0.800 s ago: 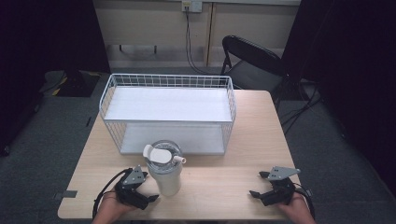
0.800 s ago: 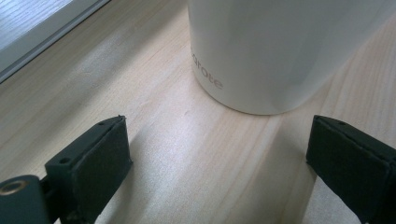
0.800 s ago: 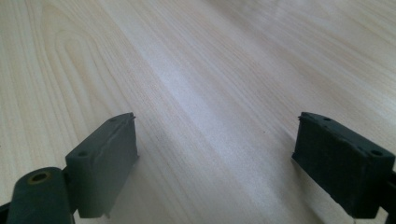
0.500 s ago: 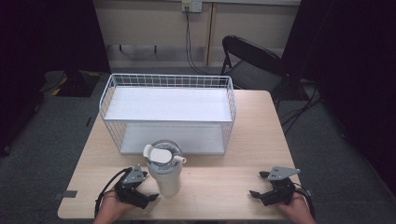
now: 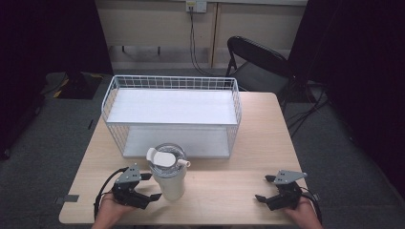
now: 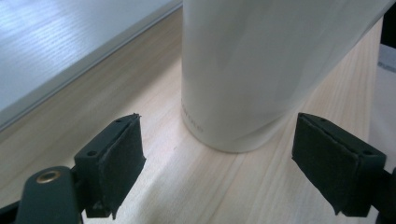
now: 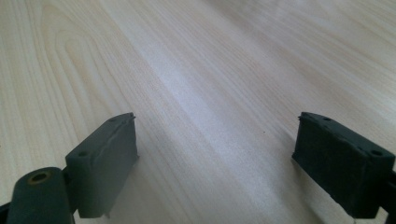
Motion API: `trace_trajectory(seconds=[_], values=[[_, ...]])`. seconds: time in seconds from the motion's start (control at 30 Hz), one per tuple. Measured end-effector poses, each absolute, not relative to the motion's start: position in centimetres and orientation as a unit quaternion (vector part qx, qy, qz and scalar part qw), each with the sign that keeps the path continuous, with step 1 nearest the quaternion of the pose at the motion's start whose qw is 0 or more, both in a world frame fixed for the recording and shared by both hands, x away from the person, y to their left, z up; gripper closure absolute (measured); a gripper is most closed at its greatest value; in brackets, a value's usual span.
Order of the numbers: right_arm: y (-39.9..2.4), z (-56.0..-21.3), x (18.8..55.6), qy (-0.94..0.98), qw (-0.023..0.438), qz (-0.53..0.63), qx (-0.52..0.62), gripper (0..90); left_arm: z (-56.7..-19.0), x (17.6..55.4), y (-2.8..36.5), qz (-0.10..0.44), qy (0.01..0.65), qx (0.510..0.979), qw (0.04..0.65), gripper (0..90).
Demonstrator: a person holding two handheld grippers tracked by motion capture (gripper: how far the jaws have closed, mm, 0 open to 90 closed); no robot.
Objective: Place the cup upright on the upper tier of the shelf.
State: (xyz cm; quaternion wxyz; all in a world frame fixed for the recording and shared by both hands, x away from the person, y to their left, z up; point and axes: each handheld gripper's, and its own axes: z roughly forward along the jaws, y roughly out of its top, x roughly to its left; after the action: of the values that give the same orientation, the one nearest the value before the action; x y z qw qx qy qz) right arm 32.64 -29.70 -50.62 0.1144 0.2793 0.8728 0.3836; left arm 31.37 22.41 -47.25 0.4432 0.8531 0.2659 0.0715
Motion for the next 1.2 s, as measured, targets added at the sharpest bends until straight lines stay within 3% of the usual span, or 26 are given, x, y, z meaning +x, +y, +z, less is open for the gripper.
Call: trace_trajectory(seconds=[0.53,1.0,1.2], values=[[-29.7,-50.6,32.6,0.873,0.114,0.384,0.279,12.6,-43.8,31.6,20.6,0.087,0.204,0.833,0.507,14.9],[-29.7,-50.6,32.6,0.873,0.114,0.384,0.279,12.6,-45.8,32.6,17.3,0.109,0.207,0.759,0.607,4.9],[-29.7,-50.6,32.6,0.873,0.115,0.383,0.279,12.6,-45.9,32.4,17.4,0.128,0.209,0.755,0.608,8.9]])
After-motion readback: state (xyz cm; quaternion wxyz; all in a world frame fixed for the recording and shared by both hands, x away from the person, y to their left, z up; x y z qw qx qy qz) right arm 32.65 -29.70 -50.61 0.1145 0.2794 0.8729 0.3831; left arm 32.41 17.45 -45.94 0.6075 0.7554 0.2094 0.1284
